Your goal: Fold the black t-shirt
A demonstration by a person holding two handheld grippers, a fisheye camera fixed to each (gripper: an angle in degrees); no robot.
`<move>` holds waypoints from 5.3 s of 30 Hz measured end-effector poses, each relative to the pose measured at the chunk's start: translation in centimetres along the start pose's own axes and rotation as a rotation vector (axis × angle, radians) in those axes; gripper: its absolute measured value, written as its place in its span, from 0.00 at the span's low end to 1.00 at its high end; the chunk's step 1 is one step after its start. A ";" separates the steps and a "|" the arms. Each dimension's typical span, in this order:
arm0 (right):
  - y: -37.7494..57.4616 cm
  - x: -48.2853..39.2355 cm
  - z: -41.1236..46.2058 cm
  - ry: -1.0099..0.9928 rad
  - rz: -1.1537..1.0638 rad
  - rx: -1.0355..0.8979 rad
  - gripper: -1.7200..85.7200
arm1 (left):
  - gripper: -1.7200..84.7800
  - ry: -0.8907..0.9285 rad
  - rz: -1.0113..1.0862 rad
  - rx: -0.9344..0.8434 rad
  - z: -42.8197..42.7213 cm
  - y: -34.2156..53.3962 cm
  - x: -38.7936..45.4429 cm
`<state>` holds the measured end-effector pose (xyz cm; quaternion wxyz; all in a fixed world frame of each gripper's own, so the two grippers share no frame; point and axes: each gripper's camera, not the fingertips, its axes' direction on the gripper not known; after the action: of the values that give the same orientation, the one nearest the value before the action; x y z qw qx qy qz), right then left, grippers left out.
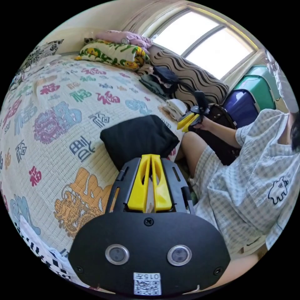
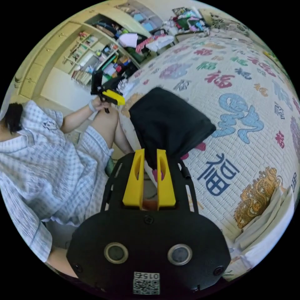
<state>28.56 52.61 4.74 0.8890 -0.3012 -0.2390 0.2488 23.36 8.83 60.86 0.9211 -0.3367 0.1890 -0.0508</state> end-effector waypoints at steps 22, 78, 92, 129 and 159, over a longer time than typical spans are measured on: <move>-0.4 15.7 0.7 -0.180 0.560 0.177 0.12 | 0.15 0.169 -0.612 0.003 8.1 -2.1 -11.9; 12.3 30.2 -1.4 -0.651 0.460 0.238 0.14 | 0.13 0.677 -0.476 -0.033 18.0 -4.1 -14.9; 16.0 27.7 -9.9 -0.559 0.399 0.284 0.07 | 0.04 0.676 -0.431 0.085 13.1 -9.2 -8.1; 16.5 23.3 -18.7 -0.415 0.453 0.225 0.08 | 0.11 0.609 -0.353 -0.031 17.8 -26.8 0.0; 14.9 19.1 -35.7 0.358 0.865 0.089 0.03 | 0.07 0.417 -0.417 0.137 25.8 -32.0 15.4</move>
<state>59.16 59.28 -24.94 0.7430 -0.3729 0.0765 0.5505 48.53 -3.69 94.61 0.8526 -0.2877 0.2971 -0.3195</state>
